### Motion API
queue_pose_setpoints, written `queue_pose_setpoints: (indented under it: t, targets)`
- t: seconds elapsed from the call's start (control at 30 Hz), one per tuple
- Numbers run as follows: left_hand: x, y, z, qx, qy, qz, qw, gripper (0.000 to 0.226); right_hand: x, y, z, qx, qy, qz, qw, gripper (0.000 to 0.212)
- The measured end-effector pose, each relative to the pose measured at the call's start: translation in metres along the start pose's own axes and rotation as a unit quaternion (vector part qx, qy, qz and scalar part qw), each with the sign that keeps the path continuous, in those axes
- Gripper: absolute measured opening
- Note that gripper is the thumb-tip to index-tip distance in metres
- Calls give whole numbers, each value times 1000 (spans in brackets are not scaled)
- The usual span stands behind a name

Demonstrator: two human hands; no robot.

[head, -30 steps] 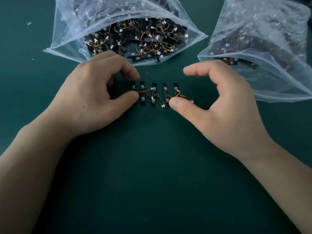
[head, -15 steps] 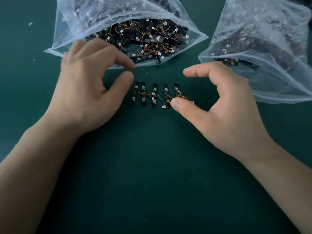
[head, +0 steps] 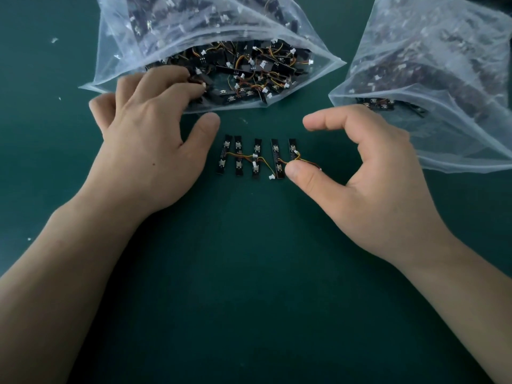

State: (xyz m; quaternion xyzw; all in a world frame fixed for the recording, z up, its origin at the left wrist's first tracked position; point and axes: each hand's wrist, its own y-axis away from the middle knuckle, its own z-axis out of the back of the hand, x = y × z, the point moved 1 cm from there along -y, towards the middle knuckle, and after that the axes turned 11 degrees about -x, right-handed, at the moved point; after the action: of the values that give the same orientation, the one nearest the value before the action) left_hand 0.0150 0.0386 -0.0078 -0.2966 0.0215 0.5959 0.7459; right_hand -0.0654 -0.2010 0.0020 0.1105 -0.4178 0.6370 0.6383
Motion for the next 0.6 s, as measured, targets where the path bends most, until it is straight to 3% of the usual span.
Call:
queue_pose_setpoints:
  t: [0.17, 0.37, 0.6]
  targets:
    - [0, -1, 0, 25, -17, -13, 999, 54, 1, 0, 0, 5, -7, -2, 1000, 39]
    - [5, -4, -3, -21, 18, -6, 1000, 32, 0, -1, 0, 10, -20, 1, 1000, 38]
    - [7, -4, -4, -35, 26, 3, 999, 39, -1, -1, 0, 10, -23, 4, 1000, 37]
